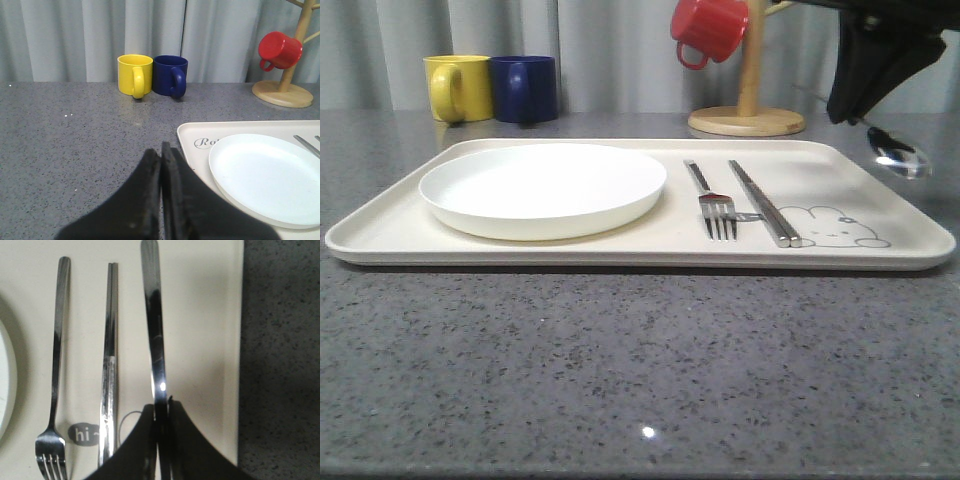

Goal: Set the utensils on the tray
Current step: 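Grasp the steel spoon with the right gripper, then lower the spoon onto the tray beside the chopsticks and release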

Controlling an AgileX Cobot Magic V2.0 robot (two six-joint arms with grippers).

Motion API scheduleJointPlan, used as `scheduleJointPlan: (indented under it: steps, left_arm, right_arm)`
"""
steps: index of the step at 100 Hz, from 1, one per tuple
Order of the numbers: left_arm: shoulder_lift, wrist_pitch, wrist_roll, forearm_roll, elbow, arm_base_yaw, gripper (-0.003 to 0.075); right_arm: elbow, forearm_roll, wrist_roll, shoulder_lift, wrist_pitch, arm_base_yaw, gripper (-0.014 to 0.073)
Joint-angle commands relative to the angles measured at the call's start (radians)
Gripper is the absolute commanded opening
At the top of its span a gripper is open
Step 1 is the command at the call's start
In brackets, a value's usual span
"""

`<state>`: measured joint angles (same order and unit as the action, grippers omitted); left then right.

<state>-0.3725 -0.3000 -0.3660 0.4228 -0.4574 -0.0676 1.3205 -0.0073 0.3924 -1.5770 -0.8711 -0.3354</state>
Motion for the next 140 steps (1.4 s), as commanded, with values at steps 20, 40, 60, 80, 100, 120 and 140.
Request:
scheduleJointPlan:
  steps: [20, 40, 60, 80, 100, 120, 140]
  left_arm:
    - [-0.005, 0.077, -0.002, 0.011, -0.027, 0.0, -0.0018]
    - [-0.005, 0.077, -0.002, 0.011, -0.027, 0.0, -0.0018]
    - [-0.005, 0.077, -0.002, 0.011, -0.027, 0.0, -0.0018]
    - [-0.005, 0.077, -0.002, 0.011, -0.027, 0.0, -0.0018]
    - [-0.005, 0.077, -0.002, 0.011, -0.027, 0.0, -0.0018]
    - [-0.005, 0.077, -0.002, 0.011, -0.027, 0.0, -0.0018]
    - [-0.005, 0.077, -0.002, 0.011, -0.027, 0.0, -0.0018]
  right_arm:
    - [0.022, -0.068, 0.088, -0.065, 0.074, -0.026, -0.0056]
    - [0.022, -0.068, 0.088, -0.093, 0.071, -0.026, -0.0048]
    - [0.022, -0.068, 0.088, -0.093, 0.07, -0.026, 0.0134]
    - [0.022, -0.068, 0.088, -0.093, 0.07, -0.026, 0.0283]
    - [0.022, -0.092, 0.086, -0.07, 0.072, -0.026, 0.0288]
    - [0.022, -0.193, 0.086, 0.022, 0.072, -0.022, 0.0288]
    - [-0.005, -0.248, 0.086, 0.156, 0.08, 0.024, 0.0288]
